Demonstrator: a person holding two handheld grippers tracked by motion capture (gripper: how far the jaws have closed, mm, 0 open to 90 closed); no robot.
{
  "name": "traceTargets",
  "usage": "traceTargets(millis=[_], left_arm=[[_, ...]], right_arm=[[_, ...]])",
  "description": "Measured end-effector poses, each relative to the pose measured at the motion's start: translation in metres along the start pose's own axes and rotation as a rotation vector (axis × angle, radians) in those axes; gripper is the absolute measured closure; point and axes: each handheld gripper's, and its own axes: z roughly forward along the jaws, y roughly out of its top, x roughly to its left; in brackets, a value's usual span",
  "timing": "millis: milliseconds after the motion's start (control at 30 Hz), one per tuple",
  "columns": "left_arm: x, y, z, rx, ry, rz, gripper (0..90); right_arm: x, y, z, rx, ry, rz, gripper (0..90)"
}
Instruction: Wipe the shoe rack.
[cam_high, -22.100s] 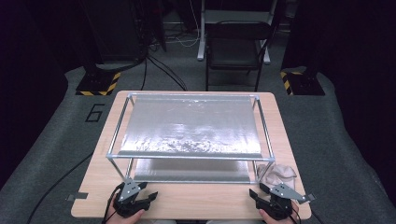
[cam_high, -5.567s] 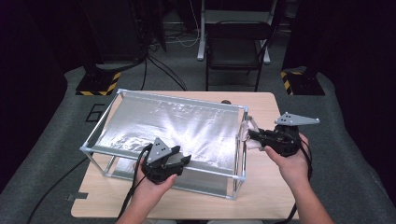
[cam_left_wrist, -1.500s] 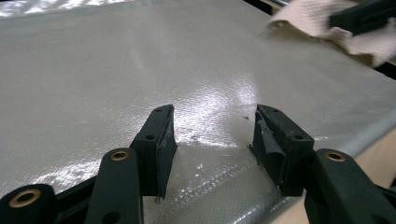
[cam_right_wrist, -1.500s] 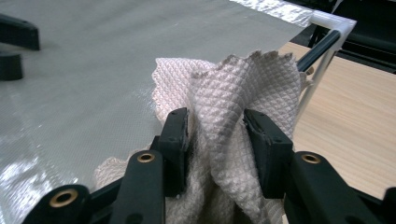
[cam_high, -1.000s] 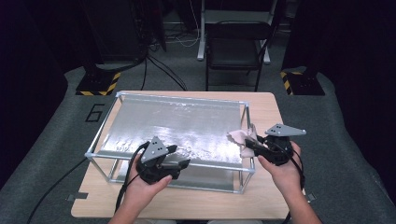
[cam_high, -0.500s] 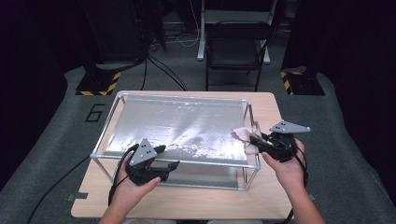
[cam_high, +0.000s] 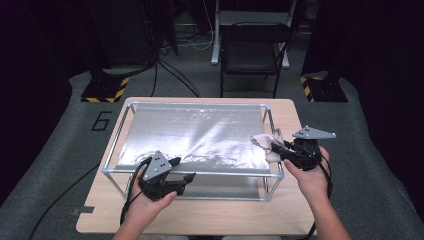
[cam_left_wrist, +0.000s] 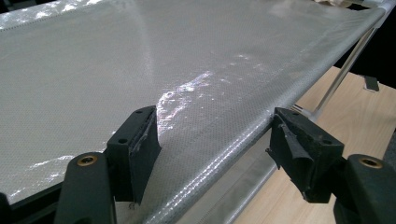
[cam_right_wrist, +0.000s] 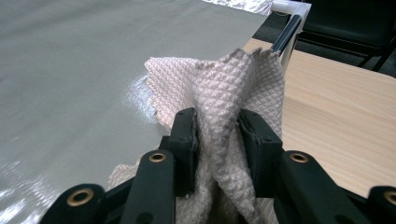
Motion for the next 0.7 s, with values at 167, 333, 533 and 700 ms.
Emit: traceTargets(millis=[167,333,533,700], left_arm=[[0.001,0.0,0.002,-0.008,-0.001,-0.004,32.8],[0.001,-0.001,0.002,-0.008,-0.002,-0.009,32.9],[0.001,0.0,0.002,-0.004,0.001,0.0,32.9],[0.0,-0.001,0.003,-0.008,0.001,0.007,33.0]], right_arm=[[0.005,-0.01,-0.014,-0.003,0.022,0.011,69.1],[0.01,-0.021,-0.027,-0.028,0.049,0.012,70.3],[0.015,-0.026,-0.047,-0.051,0.081,0.003,79.3],[0.023,-0.037,-0.063,-0.077,0.086,-0.021,79.5]])
